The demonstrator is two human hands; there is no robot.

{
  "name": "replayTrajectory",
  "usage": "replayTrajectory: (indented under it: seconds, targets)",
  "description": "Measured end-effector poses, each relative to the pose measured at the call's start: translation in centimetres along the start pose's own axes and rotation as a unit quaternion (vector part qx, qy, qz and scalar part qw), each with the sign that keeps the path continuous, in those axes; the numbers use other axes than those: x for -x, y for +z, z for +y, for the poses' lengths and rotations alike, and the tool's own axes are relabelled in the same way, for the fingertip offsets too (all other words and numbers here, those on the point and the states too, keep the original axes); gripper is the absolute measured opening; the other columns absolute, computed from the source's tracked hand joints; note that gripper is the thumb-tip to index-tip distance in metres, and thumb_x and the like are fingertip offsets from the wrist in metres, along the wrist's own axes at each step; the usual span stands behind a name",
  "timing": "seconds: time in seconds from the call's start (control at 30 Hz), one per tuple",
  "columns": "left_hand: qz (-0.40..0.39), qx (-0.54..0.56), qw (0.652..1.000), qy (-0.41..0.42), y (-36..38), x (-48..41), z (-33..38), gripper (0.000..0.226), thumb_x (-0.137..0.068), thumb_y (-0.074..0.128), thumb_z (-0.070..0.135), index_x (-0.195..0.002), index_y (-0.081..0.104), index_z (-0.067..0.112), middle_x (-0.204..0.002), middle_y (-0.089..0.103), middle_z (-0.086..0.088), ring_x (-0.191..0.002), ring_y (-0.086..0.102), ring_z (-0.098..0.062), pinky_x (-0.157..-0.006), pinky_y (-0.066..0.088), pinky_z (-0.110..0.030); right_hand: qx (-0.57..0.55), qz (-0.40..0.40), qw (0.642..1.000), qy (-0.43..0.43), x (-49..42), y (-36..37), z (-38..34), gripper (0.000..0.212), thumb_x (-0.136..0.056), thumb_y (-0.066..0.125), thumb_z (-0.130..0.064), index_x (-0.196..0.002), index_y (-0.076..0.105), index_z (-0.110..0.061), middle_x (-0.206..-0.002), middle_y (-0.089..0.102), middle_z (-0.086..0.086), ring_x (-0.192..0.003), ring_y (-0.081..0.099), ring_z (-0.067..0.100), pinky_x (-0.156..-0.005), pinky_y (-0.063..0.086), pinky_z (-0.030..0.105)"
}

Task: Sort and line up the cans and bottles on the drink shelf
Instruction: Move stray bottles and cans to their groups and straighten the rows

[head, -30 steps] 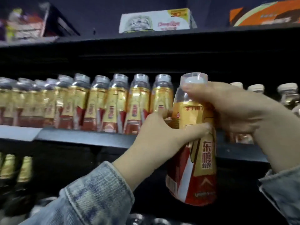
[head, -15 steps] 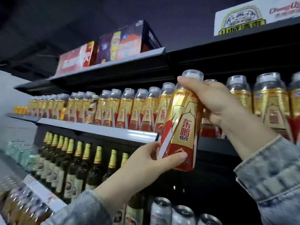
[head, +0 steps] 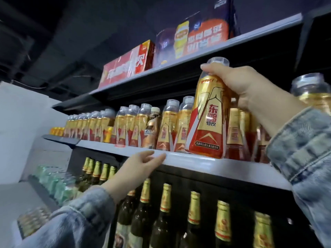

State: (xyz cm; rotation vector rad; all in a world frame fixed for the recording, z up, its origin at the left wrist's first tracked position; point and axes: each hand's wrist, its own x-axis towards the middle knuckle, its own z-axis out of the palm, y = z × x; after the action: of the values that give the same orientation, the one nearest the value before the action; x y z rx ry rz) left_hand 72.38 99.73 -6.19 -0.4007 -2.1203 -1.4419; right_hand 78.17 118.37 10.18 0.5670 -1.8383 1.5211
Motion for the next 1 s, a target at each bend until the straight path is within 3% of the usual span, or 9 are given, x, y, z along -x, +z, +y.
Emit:
replayTrajectory:
  seconds: [0.13,0.23,0.3,0.37,0.47,0.6,0.7,0.8,1.0]
  targets:
    - [0.078,-0.056,0.995,0.009,-3.9,-7.8,-3.0,0.065,-0.091,0.044,0.054,-0.138,0.045,0.010,-0.138,0.052,-0.007,-0.120,0.052,-0.020,-0.097,0.040,-0.034,0.024,0.019,0.999,-0.006,-3.6,5.6,1.4,0.074,-0.058,0.082,-0.049,-0.117,0.057,-0.011,-0.082,0.070,0.007,-0.056,0.070,0.016,-0.049,0.057,0.032]
    - [0.108,-0.128,0.983,0.071,-5.9,-12.5,-3.5,0.054,-0.094,0.041,0.048,-0.130,0.053,0.009,-0.115,0.064,-0.006,-0.080,0.059,-0.009,-0.073,0.047,-0.028,0.064,0.034,0.997,-0.008,-5.4,9.7,2.6,0.076,-0.058,0.081,-0.051,-0.117,0.057,-0.010,-0.086,0.071,0.009,-0.067,0.071,0.022,-0.063,0.059,0.039]
    - [0.104,-0.138,0.979,0.109,-6.8,-15.1,-3.4,0.028,-0.095,0.041,0.046,-0.093,0.058,0.024,-0.076,0.060,0.002,-0.058,0.049,-0.009,-0.055,0.042,-0.025,0.076,0.049,0.996,-0.011,-6.3,12.1,3.5,0.074,-0.058,0.081,-0.050,-0.115,0.058,-0.009,-0.086,0.071,0.010,-0.068,0.071,0.023,-0.064,0.060,0.039]
    - [0.099,-0.143,0.973,0.154,-7.3,-17.0,-3.0,0.030,-0.094,0.043,0.046,-0.069,0.045,0.029,-0.064,0.050,0.008,-0.058,0.049,-0.010,-0.055,0.041,-0.023,0.095,0.069,0.993,-0.008,-7.0,14.3,4.3,0.075,-0.056,0.081,-0.053,-0.114,0.059,-0.010,-0.088,0.071,0.009,-0.068,0.071,0.022,-0.061,0.060,0.036]
    - [0.072,-0.125,0.963,0.229,-7.5,-19.5,-2.7,0.033,-0.092,0.046,0.046,-0.087,0.062,0.017,-0.082,0.065,0.002,-0.079,0.064,-0.018,-0.071,0.051,-0.031,0.115,0.107,0.988,0.002,-7.9,16.9,5.0,0.090,-0.039,0.080,-0.063,-0.112,0.062,-0.014,-0.093,0.071,0.010,-0.079,0.071,0.028,-0.071,0.059,0.042]
    - [0.025,-0.109,0.956,0.269,-7.4,-21.2,-2.0,0.037,-0.091,0.049,0.040,-0.114,0.060,0.014,-0.091,0.062,0.002,-0.092,0.065,-0.021,-0.085,0.053,-0.038,0.152,0.154,0.976,0.002,-8.3,18.7,5.1,0.093,-0.024,0.074,-0.072,-0.101,0.064,-0.021,-0.095,0.070,0.009,-0.095,0.064,0.036,-0.091,0.048,0.049]
    - [0.036,-0.164,0.955,0.244,-7.0,-22.0,-1.4,0.040,-0.091,0.047,0.042,-0.117,0.056,0.013,-0.103,0.065,-0.007,-0.097,0.062,-0.027,-0.087,0.050,-0.040,0.174,0.165,0.971,0.005,-7.9,19.1,4.6,0.075,-0.051,0.078,-0.060,-0.108,0.062,-0.016,-0.089,0.070,0.006,-0.077,0.069,0.023,-0.069,0.057,0.034]
    - [0.043,-0.211,0.949,0.230,-6.5,-22.4,-1.4,0.035,-0.089,0.051,0.042,-0.105,0.060,0.013,-0.100,0.066,-0.007,-0.091,0.063,-0.027,-0.073,0.047,-0.034,0.193,0.175,0.965,0.010,-7.3,18.9,4.2,0.065,-0.063,0.078,-0.051,-0.112,0.059,-0.013,-0.086,0.069,0.005,-0.067,0.069,0.016,-0.051,0.053,0.024]
    - [0.043,0.044,0.973,0.223,-6.9,-22.4,-2.7,0.031,-0.080,0.063,0.049,-0.078,0.068,0.019,-0.070,0.066,0.006,-0.069,0.064,-0.011,-0.065,0.054,-0.028,0.216,0.190,0.958,0.003,-7.1,19.0,3.7,0.061,-0.066,0.076,-0.050,-0.111,0.059,-0.013,-0.086,0.068,0.004,-0.067,0.068,0.013,-0.048,0.050,0.021]
